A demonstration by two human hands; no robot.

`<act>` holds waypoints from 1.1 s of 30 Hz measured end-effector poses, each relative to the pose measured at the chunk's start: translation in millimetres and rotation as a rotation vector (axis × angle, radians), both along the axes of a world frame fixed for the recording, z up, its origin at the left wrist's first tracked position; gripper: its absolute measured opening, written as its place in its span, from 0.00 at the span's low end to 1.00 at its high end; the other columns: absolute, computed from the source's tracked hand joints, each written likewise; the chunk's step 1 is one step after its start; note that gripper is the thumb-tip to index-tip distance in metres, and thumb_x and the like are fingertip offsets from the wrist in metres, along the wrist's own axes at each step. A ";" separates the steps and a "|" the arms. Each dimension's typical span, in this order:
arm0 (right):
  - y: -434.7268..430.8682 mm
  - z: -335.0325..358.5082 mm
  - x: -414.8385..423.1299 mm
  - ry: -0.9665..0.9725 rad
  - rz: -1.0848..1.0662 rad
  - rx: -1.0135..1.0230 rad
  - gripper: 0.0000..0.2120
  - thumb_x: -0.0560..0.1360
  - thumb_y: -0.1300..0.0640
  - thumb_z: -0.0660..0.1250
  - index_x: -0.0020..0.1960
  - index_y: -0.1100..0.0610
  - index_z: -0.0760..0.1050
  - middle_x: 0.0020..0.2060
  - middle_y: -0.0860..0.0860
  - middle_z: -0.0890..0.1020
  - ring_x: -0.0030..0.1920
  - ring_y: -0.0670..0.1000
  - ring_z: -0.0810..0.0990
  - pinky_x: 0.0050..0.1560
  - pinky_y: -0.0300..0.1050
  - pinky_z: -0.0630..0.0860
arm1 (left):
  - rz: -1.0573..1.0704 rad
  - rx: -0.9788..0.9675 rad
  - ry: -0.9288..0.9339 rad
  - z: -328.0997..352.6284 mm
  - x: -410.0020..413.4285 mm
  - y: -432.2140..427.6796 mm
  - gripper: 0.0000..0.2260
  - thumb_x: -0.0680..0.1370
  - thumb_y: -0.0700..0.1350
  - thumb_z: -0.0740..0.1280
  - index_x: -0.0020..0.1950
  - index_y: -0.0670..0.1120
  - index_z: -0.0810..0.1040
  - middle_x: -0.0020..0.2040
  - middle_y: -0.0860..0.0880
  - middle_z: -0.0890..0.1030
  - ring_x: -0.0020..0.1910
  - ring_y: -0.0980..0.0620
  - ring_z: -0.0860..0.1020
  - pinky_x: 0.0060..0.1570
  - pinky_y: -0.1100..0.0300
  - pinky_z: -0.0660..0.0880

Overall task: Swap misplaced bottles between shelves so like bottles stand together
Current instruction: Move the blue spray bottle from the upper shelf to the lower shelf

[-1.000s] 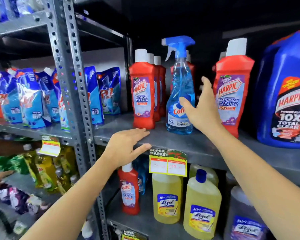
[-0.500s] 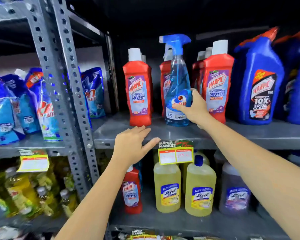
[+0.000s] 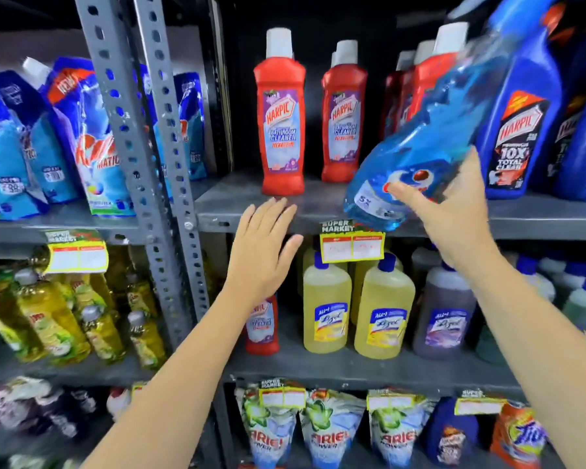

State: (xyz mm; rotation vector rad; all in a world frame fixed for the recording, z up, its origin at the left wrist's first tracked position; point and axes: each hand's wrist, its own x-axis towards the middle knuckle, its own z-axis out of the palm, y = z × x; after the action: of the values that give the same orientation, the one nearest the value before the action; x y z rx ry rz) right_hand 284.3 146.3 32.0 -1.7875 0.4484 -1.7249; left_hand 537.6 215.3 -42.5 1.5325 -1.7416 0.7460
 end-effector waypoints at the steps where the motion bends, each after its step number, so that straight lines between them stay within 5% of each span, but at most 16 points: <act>1: 8.8 -9.4 -2.6 0.020 0.027 0.011 0.28 0.67 0.56 0.78 0.61 0.46 0.68 0.57 0.43 0.81 0.61 0.47 0.80 0.58 0.40 0.76 | -0.004 0.002 0.010 -12.5 0.8 5.8 0.23 0.82 0.53 0.53 0.74 0.42 0.65 0.75 0.42 0.65 0.75 0.44 0.59 0.74 0.47 0.51; 6: 39.0 -78.5 -2.7 0.151 0.125 0.132 0.30 0.62 0.56 0.78 0.54 0.32 0.71 0.53 0.39 0.83 0.56 0.43 0.82 0.53 0.35 0.77 | 0.002 0.141 0.065 -104.2 5.9 35.6 0.23 0.82 0.55 0.53 0.74 0.46 0.64 0.78 0.44 0.56 0.77 0.48 0.51 0.74 0.46 0.49; 11: 37.8 -163.9 18.5 0.276 0.156 0.314 0.33 0.62 0.62 0.80 0.54 0.31 0.71 0.54 0.43 0.83 0.56 0.47 0.83 0.58 0.47 0.79 | 0.031 0.524 -0.010 -200.7 8.8 56.0 0.25 0.83 0.58 0.48 0.73 0.46 0.67 0.78 0.46 0.57 0.77 0.51 0.44 0.74 0.46 0.50; 14: 26.5 -208.7 34.9 0.390 0.143 0.408 0.31 0.65 0.64 0.79 0.56 0.37 0.71 0.53 0.45 0.84 0.55 0.47 0.82 0.59 0.52 0.78 | 0.114 0.783 -0.042 -238.5 13.4 60.8 0.26 0.83 0.60 0.46 0.78 0.49 0.56 0.79 0.49 0.47 0.76 0.50 0.36 0.75 0.48 0.45; 18: 11.3 -254.8 52.3 0.507 0.092 0.486 0.29 0.65 0.61 0.80 0.56 0.43 0.68 0.54 0.45 0.82 0.53 0.41 0.81 0.57 0.46 0.78 | 0.154 0.964 0.051 -264.6 16.8 62.9 0.29 0.82 0.62 0.48 0.79 0.50 0.48 0.79 0.47 0.43 0.77 0.49 0.39 0.74 0.45 0.42; 24: -1.8 -288.6 65.4 0.545 0.040 0.535 0.29 0.68 0.62 0.78 0.57 0.41 0.67 0.54 0.42 0.79 0.53 0.35 0.79 0.49 0.30 0.75 | 0.207 0.976 0.035 -277.7 22.6 61.0 0.31 0.80 0.66 0.45 0.79 0.53 0.45 0.79 0.50 0.44 0.77 0.52 0.40 0.72 0.40 0.35; 33: -25.5 -302.7 73.7 0.596 0.043 0.555 0.29 0.72 0.57 0.75 0.66 0.48 0.63 0.57 0.45 0.79 0.55 0.37 0.78 0.48 0.27 0.74 | 0.140 0.912 -0.087 -290.2 33.8 60.5 0.35 0.78 0.68 0.42 0.79 0.49 0.46 0.79 0.44 0.48 0.77 0.44 0.44 0.70 0.35 0.39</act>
State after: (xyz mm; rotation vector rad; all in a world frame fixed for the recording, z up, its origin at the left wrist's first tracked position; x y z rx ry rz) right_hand 358.0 120.9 -270.7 -1.8242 1.0126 -0.8747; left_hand 571.4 275.8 -332.7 2.2379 -2.2007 0.0313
